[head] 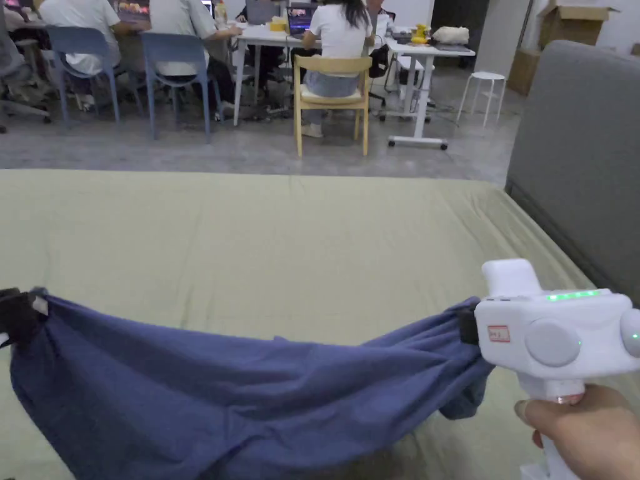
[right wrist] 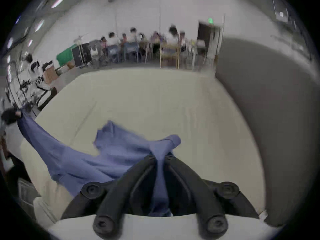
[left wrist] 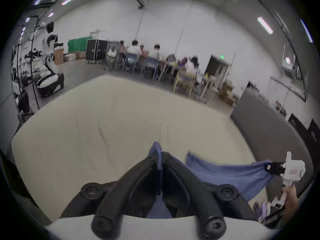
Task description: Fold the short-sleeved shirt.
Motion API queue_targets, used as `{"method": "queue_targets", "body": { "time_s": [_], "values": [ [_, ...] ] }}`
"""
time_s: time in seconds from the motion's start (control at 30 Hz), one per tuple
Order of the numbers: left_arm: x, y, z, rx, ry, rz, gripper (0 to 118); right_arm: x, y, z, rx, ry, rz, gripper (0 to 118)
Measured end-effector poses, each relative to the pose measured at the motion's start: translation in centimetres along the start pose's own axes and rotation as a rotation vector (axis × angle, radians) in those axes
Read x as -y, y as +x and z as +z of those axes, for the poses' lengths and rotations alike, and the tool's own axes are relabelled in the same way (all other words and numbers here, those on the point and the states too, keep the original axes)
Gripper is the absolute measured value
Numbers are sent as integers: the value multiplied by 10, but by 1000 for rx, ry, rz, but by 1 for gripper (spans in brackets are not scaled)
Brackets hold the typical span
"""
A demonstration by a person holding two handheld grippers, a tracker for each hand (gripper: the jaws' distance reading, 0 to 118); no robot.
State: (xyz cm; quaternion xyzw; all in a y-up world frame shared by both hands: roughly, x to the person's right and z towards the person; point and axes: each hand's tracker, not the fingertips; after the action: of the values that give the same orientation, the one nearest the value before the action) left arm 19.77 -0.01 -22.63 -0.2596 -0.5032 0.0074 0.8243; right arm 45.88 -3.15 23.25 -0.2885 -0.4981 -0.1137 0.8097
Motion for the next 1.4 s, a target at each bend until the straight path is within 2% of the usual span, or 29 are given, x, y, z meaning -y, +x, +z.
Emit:
{"method": "queue_targets", "body": {
  "time_s": [0.1, 0.2, 0.27, 0.33, 0.5, 0.6, 0.67, 0.73, 0.9, 1.03, 1.1, 1.27, 1.4],
  "values": [
    [-54, 4, 29, 102, 237, 102, 1, -57, 15, 31, 69, 111, 58, 5],
    [-106, 20, 36, 69, 251, 13, 1, -105, 28, 55, 131, 175, 115, 5],
    [-134, 23, 26, 98, 269, -11, 1, -137, 35, 63, 168, 188, 139, 5],
    [-155, 31, 13, 28, 261, -87, 1, -163, 37, 64, 220, 185, 168, 5],
    [-190, 41, -33, -21, 181, -84, 1, -217, 45, 45, 220, 115, 160, 5],
    [-198, 38, -60, -133, 155, -116, 1, -236, 52, 29, 219, 51, 111, 5],
    [-199, 32, -72, -66, 124, -63, 1, -242, 56, 23, 184, 39, 88, 5],
    [-190, 31, -83, -86, 88, -21, 1, -239, 54, 14, 155, 27, 65, 5],
    [-144, 28, -110, -57, -14, -19, 1, -202, 43, -20, 135, -14, 53, 5],
    [-90, 7, -121, -64, -79, 21, 1, -144, 40, -43, 119, -54, 86, 5],
    [-55, -3, -120, -75, -133, -11, 1, -104, 40, -50, 97, -78, 93, 5],
    [55, -32, -101, -44, -281, -36, 1, 27, 33, -63, -13, -215, 32, 5],
    [137, -58, -75, -68, -424, -45, 1, 125, 22, -49, -53, -318, -33, 5]
  ]
}}
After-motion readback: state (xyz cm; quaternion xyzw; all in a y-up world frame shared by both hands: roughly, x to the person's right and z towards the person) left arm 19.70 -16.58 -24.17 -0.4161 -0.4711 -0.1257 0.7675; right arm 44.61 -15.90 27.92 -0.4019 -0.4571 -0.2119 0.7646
